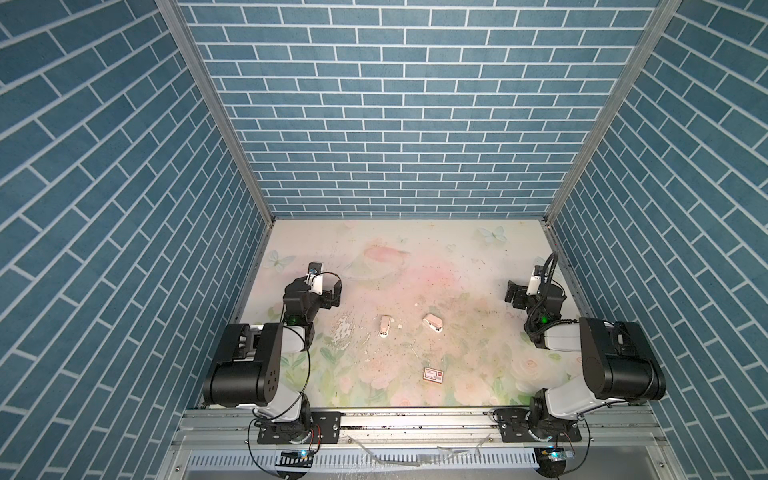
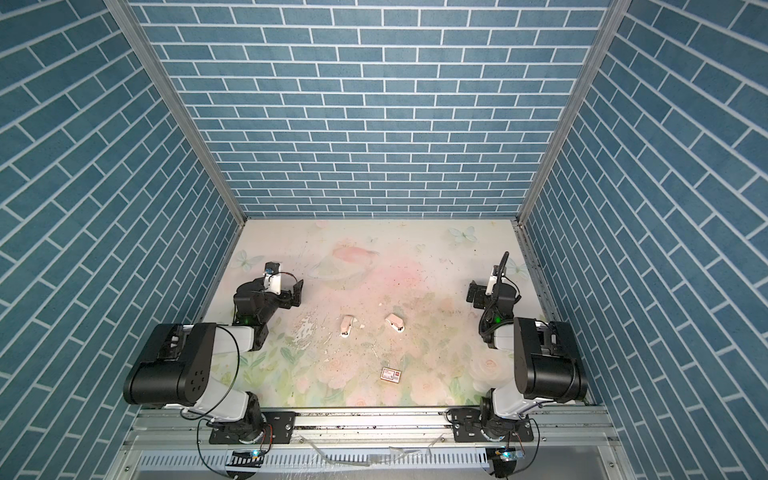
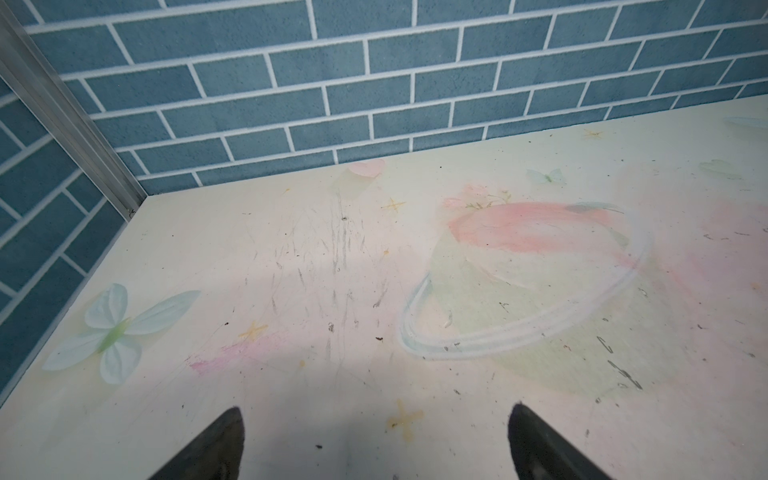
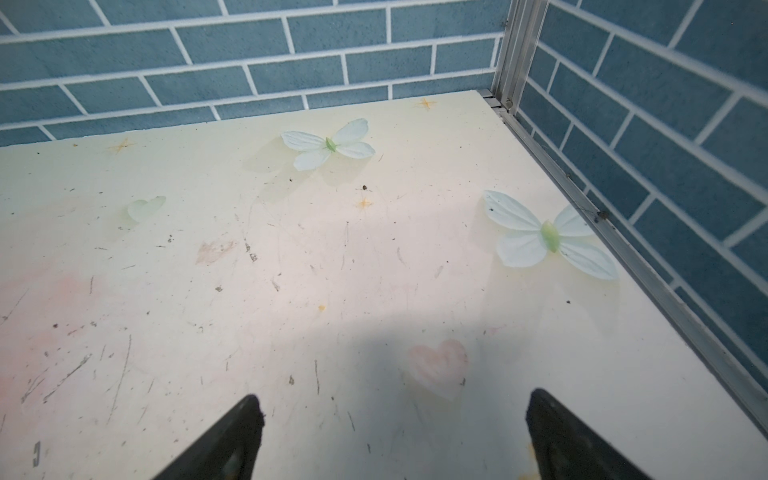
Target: Load the staples into the stapler
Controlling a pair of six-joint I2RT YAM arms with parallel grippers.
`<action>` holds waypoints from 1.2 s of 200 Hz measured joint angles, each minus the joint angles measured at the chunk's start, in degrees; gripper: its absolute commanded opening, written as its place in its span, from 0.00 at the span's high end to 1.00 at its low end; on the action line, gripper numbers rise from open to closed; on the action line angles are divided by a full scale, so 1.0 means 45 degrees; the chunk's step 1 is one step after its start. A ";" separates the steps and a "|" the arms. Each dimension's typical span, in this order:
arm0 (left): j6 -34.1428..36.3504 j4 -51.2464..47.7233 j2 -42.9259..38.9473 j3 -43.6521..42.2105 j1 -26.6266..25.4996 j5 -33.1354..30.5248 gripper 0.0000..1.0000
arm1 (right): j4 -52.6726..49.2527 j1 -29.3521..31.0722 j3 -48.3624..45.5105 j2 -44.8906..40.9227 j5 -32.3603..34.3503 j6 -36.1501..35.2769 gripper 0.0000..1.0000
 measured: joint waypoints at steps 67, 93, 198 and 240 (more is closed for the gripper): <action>0.0413 -0.4585 -0.1574 0.2375 0.0000 0.0767 0.00 | -0.5008 0.0000 0.2127 -0.2327 0.1122 0.0423 0.01; 0.0899 -0.7038 -0.2594 0.3274 0.0000 0.1088 0.00 | -0.8738 0.0000 0.4313 -0.3619 0.1418 0.1826 0.01; 0.5999 -2.0818 -0.2467 1.1249 -0.3419 0.3973 0.00 | -1.3342 0.0053 0.2006 -0.6713 -0.7378 0.6897 0.25; 0.7242 -2.2848 -0.2263 1.0278 -0.6766 0.3784 0.01 | -1.4008 0.0525 0.0738 -0.8247 -0.9500 0.8116 0.25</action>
